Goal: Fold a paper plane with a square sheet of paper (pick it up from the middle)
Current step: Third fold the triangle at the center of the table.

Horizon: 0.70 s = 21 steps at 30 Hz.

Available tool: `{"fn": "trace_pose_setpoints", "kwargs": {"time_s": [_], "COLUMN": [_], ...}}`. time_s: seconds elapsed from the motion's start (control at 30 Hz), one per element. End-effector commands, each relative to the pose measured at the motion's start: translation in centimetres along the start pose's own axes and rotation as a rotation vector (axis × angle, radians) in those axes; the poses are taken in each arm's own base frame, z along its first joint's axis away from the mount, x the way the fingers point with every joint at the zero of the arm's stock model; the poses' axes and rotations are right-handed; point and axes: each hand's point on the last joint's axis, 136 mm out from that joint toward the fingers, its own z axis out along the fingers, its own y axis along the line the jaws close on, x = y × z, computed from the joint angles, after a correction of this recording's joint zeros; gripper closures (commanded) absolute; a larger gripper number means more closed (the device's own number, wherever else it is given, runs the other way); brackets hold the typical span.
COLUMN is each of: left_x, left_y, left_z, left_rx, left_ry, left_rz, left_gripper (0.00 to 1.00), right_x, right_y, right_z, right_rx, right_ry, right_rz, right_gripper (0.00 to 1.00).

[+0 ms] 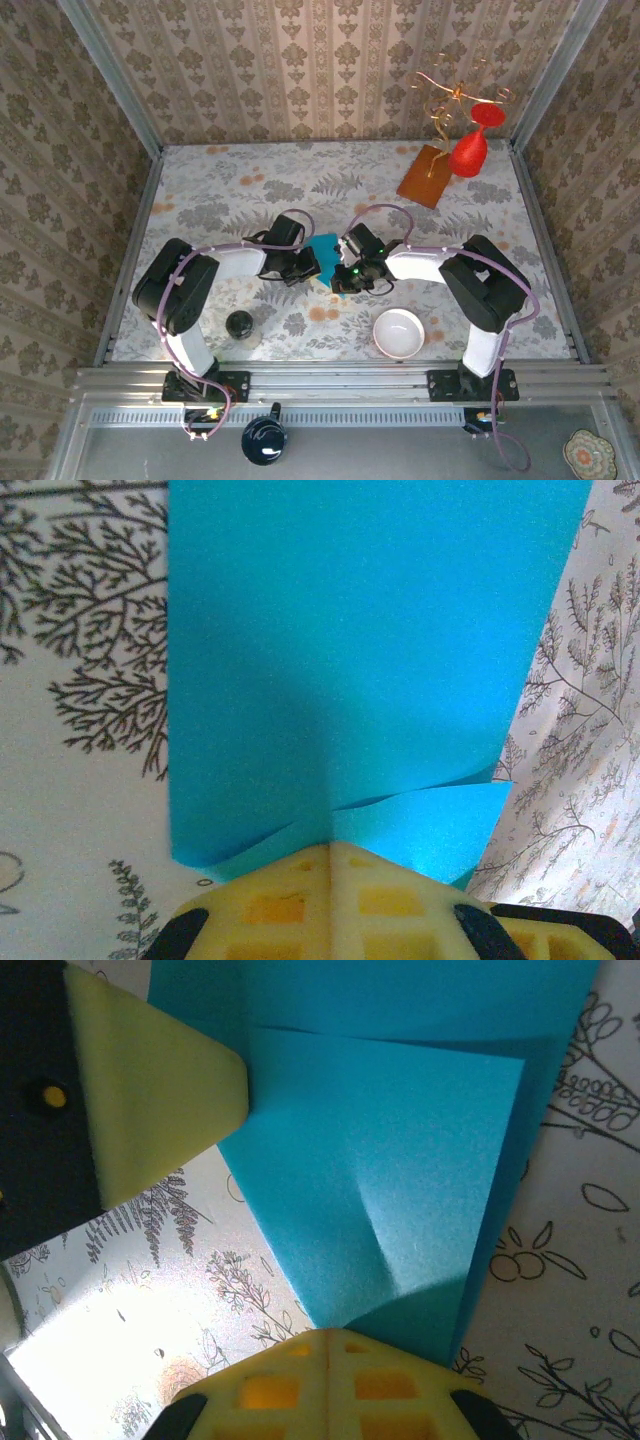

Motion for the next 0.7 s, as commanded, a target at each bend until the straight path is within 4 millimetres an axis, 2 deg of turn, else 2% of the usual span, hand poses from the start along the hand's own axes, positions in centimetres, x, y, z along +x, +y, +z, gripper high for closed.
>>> {"fn": "trace_pose_setpoints", "kwargs": {"time_s": [0.0, 0.1, 0.2, 0.43, 0.67], "left_x": [-0.6, -1.2, -0.9, 1.2, 2.2], "left_y": [-0.4, -1.9, -3.2, -3.1, -2.5], "left_z": [-0.9, -2.4, -3.0, -1.0, 0.8], "left_rx": [-0.015, 0.009, 0.044, 0.058, 0.047], "left_ry": [-0.019, -0.052, -0.06, 0.004, 0.06], "left_rz": [0.053, 0.113, 0.156, 0.176, 0.189], "left_gripper": [0.92, 0.92, 0.92, 0.93, 0.93], "right_x": [2.5, 3.3, 3.5, 3.6, 4.0], "right_y": [-3.1, -3.8, -4.2, -4.3, -4.6], "right_z": [1.2, 1.4, 1.4, 1.6, 1.7], "right_rx": [0.089, 0.103, 0.108, 0.106, 0.118], "right_ry": [0.082, 0.105, 0.108, 0.116, 0.129], "right_rz": [0.069, 0.093, 0.106, 0.126, 0.146], "right_gripper": [0.93, 0.94, 0.94, 0.94, 0.94]}}
